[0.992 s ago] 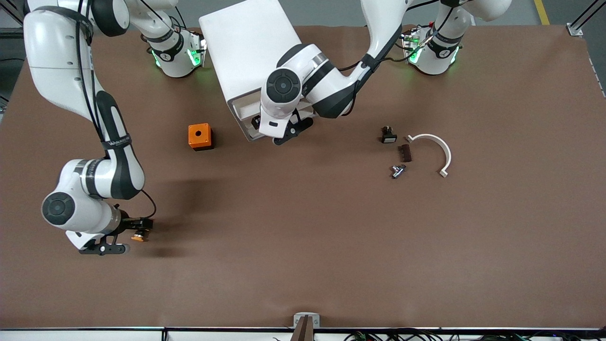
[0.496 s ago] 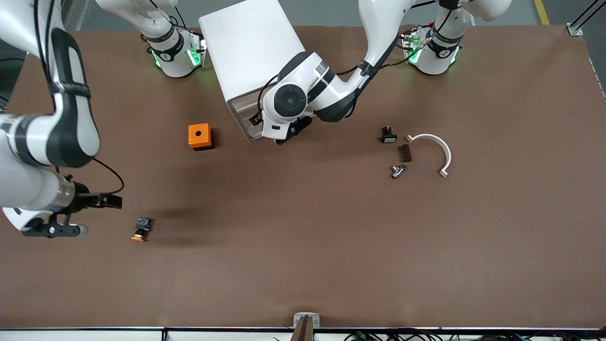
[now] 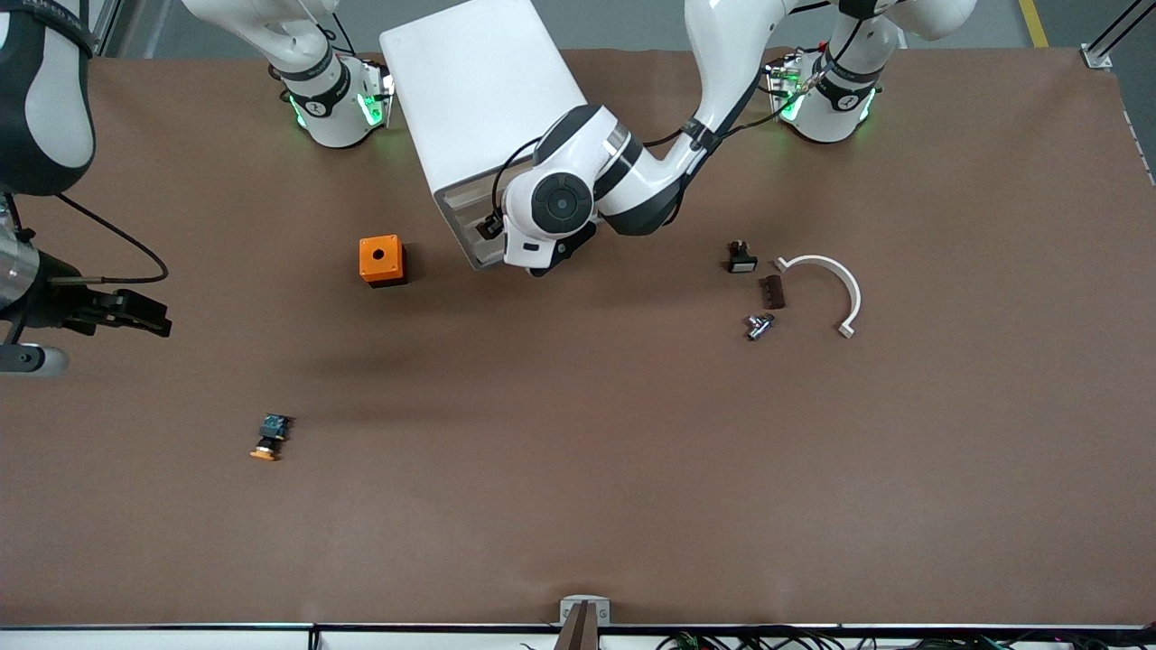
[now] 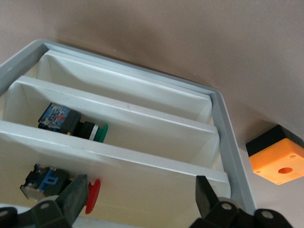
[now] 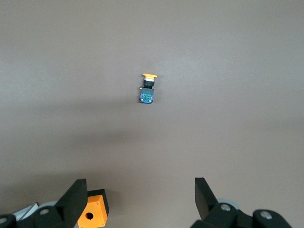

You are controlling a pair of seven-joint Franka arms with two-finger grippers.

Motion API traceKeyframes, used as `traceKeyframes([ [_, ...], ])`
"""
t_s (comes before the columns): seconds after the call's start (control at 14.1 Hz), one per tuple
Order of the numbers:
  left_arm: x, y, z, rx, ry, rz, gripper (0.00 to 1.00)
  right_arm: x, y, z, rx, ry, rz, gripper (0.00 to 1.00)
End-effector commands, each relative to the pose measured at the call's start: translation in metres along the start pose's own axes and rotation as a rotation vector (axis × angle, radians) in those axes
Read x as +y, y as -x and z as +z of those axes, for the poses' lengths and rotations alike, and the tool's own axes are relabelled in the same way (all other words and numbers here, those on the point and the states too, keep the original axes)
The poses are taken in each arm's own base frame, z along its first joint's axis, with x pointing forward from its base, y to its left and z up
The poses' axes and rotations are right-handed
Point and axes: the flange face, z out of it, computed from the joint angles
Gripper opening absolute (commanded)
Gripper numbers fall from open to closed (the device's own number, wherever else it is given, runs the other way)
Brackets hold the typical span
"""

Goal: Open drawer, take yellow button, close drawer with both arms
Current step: 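Open the right gripper and withdraw while the left gripper closes the drawer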

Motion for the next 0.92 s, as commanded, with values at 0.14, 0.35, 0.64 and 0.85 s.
traceKeyframes([
  [0.14, -0.002, -0.032, -0.07, 0.151, 0.073, 0.029, 0.99, 0.009, 0.005, -0.006, -0.02, -0.004, 0.015, 1.0],
  [0.35, -0.009, -0.06, -0.15, 0.199, 0.174, 0.085, 0.99, 0.013, 0.006, -0.027, 0.005, 0.004, 0.019, 1.0],
  [0.64, -0.053, -0.066, -0.251, 0.377, 0.199, 0.181, 0.99, 0.027, 0.028, -0.034, -0.077, -0.024, 0.059, 1.0],
  [0.85, -0.104, -0.095, -0.321, 0.396, 0.164, 0.227, 0.99, 0.027, 0.052, -0.058, -0.042, -0.035, 0.056, 1.0],
])
